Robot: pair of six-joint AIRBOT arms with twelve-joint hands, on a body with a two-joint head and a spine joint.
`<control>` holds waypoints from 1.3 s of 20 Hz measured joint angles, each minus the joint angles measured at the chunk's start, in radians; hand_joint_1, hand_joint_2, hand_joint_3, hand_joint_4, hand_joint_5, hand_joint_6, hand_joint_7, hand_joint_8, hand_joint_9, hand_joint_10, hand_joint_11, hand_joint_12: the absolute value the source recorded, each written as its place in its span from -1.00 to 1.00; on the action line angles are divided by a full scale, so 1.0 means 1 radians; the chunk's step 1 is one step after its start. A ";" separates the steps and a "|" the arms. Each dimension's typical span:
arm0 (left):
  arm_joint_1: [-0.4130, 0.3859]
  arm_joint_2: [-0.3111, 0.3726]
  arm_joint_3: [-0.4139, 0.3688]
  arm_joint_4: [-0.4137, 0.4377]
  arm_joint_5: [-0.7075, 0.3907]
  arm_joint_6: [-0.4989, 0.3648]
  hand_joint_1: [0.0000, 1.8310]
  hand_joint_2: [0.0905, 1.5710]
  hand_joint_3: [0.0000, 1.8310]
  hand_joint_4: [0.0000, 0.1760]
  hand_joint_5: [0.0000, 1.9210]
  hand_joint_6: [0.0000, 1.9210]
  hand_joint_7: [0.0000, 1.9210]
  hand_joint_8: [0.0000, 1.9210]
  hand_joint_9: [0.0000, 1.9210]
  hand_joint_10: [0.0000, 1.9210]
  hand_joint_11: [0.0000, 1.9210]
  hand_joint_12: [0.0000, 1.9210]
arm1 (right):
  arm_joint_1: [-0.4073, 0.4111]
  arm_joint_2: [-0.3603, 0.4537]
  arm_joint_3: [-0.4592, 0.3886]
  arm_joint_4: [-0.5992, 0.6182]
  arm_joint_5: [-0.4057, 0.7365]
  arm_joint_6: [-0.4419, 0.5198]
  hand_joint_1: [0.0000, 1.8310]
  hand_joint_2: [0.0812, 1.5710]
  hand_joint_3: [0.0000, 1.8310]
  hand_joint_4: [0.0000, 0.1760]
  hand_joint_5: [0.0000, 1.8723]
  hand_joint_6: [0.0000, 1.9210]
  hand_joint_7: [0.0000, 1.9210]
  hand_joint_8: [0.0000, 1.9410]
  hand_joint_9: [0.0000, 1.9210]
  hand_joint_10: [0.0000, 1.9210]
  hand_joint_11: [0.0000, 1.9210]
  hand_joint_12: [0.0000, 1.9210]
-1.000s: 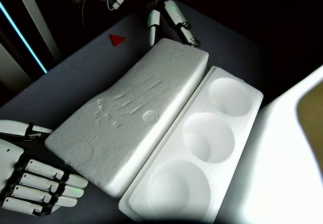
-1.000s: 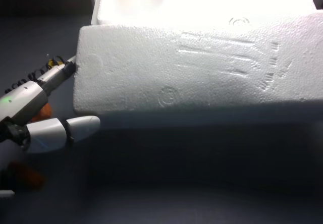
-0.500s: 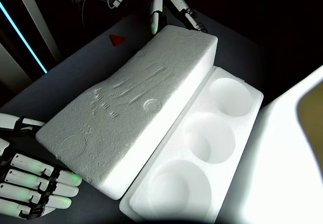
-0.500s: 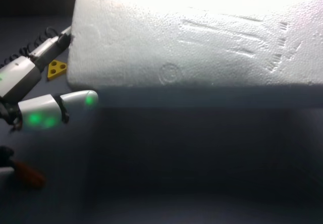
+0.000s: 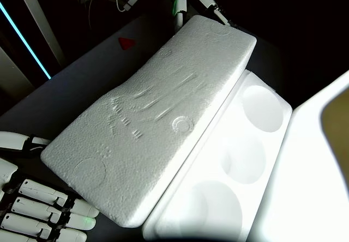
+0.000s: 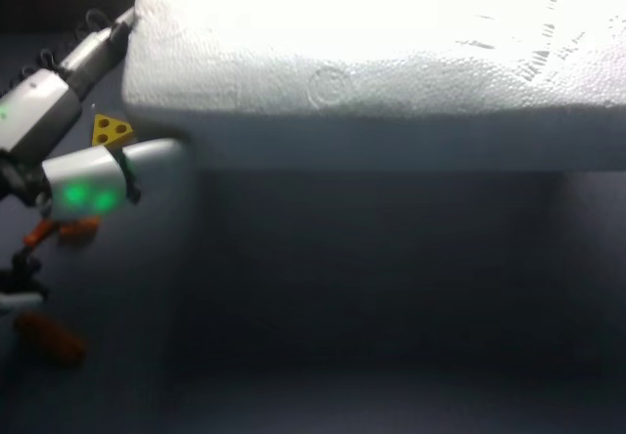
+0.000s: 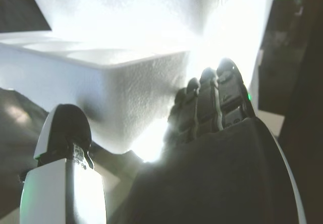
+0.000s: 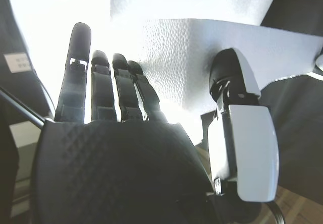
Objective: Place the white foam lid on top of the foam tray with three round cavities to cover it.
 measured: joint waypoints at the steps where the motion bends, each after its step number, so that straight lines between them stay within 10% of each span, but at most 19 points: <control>1: 0.014 0.002 -0.009 -0.007 -0.002 -0.006 -0.43 0.33 -1.00 -1.00 -0.89 -1.00 -0.99 -1.00 -1.00 -1.00 -1.00 -0.67 | 0.000 0.002 -0.007 -0.003 0.003 0.000 -0.43 0.51 -1.00 -1.00 -0.97 -1.00 -0.97 -1.00 -0.95 -0.95 -1.00 0.27; 5: 0.063 0.034 -0.052 -0.014 -0.034 -0.019 -0.50 0.35 -1.00 -1.00 -0.92 -0.99 -0.99 -1.00 -1.00 -1.00 -1.00 -0.91 | -0.037 0.025 -0.058 -0.016 0.062 0.022 -0.46 0.53 -1.00 -1.00 -0.96 -0.99 -0.98 -0.99 -0.97 -0.98 -1.00 -0.19; 12: 0.109 0.050 -0.093 0.002 -0.066 -0.029 -0.51 0.36 -0.99 -0.58 -0.94 -1.00 -1.00 -1.00 -1.00 -1.00 -1.00 -1.00 | -0.116 0.040 -0.105 -0.007 0.112 0.050 -0.51 0.51 -1.00 -1.00 -0.93 -1.00 -0.91 -1.00 -0.90 -0.90 -1.00 0.30; 15: 0.098 0.058 -0.094 0.014 -0.068 -0.028 -0.54 0.37 -0.99 -1.00 -0.91 -0.98 -0.99 -1.00 -1.00 -1.00 -0.99 -1.00 | -0.129 0.069 -0.120 -0.016 0.151 0.053 -0.53 0.53 -1.00 -1.00 -0.99 -0.99 -0.99 -0.99 -0.99 -0.99 -1.00 -0.61; 17: 0.072 0.064 -0.097 0.017 -0.081 -0.024 -0.54 0.38 -0.99 -1.00 -0.90 -0.98 -0.99 -1.00 -1.00 -1.00 -0.97 -0.98 | -0.130 0.075 -0.109 -0.022 0.185 0.053 -0.51 0.52 -1.00 -1.00 -0.97 -0.99 -0.99 -1.00 -0.98 -1.00 -1.00 -0.62; 22: -0.010 0.043 -0.038 0.043 -0.068 -0.024 -0.46 0.37 -1.00 -0.89 -0.89 -0.99 -1.00 -1.00 -1.00 -1.00 -0.98 -0.96 | -0.112 0.072 -0.075 -0.023 0.166 0.054 -0.44 0.48 -1.00 -1.00 -0.94 -0.99 -0.93 -0.99 -0.92 -0.96 -1.00 0.00; 26: -0.039 0.013 0.018 0.042 -0.005 -0.023 -0.48 0.33 -1.00 -1.00 -0.91 -1.00 -1.00 -1.00 -1.00 -1.00 -1.00 -0.52 | -0.032 0.026 -0.011 -0.019 0.105 0.053 -0.47 0.52 -1.00 -1.00 -0.94 -0.99 -0.92 -0.99 -0.93 -0.87 -1.00 0.32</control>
